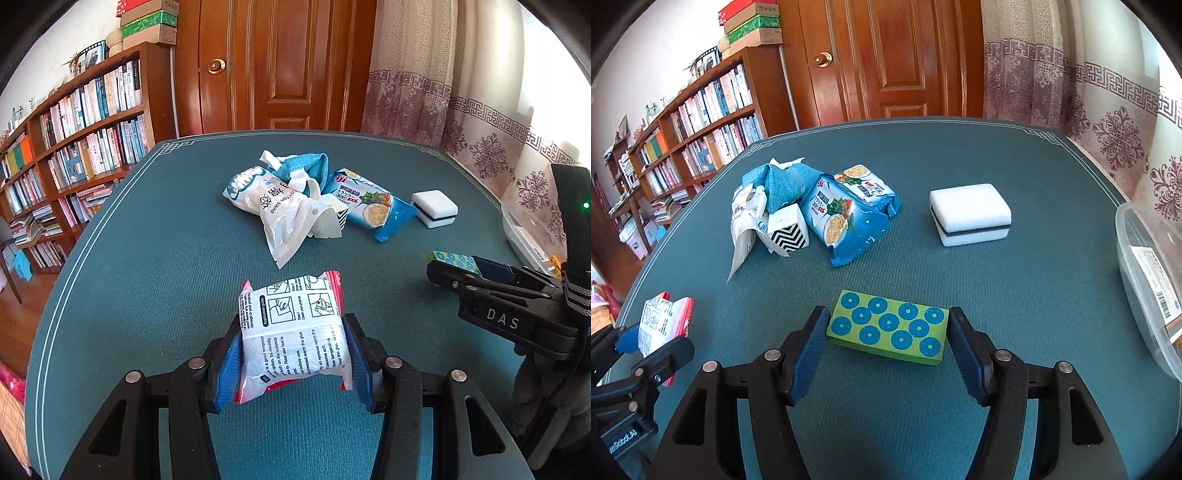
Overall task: Organize objects
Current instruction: 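Grasp the green dotted brick with the right gripper while the left holds the snack packet, then place the green dotted brick into the bowl and open the right gripper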
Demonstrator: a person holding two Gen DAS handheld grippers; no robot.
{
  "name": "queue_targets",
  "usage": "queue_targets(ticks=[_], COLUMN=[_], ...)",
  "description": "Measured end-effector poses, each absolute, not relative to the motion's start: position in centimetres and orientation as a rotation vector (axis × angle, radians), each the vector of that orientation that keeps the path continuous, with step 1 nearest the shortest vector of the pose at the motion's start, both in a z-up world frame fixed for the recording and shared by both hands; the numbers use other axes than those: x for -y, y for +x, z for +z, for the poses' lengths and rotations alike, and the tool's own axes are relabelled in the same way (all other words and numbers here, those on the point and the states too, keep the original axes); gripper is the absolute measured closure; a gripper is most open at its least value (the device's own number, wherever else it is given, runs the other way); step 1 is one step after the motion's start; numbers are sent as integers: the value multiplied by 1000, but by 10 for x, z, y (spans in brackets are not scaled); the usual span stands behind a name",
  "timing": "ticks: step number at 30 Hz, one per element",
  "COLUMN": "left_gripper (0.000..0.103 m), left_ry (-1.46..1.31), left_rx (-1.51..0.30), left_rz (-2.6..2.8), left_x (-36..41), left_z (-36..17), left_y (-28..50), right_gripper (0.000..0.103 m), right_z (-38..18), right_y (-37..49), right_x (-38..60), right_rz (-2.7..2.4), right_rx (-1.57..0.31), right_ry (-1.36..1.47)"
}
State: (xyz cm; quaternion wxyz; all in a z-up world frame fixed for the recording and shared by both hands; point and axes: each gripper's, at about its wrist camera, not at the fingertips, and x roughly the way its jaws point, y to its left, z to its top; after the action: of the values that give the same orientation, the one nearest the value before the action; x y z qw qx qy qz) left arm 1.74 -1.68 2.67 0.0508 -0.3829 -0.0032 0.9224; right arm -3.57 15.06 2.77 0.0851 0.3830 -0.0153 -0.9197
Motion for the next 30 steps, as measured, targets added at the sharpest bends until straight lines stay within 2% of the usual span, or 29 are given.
queue_targets(ticks=[30], left_gripper=[50], left_ry=[-1101], left_rx=[-168], left_rz=[2752], left_x=[-58], left_z=[43], left_y=[24], right_gripper=[37], right_z=[70], right_y=[32], right_x=[-321], right_rz=[-3090], right_rx=[237], right_ry=[1037])
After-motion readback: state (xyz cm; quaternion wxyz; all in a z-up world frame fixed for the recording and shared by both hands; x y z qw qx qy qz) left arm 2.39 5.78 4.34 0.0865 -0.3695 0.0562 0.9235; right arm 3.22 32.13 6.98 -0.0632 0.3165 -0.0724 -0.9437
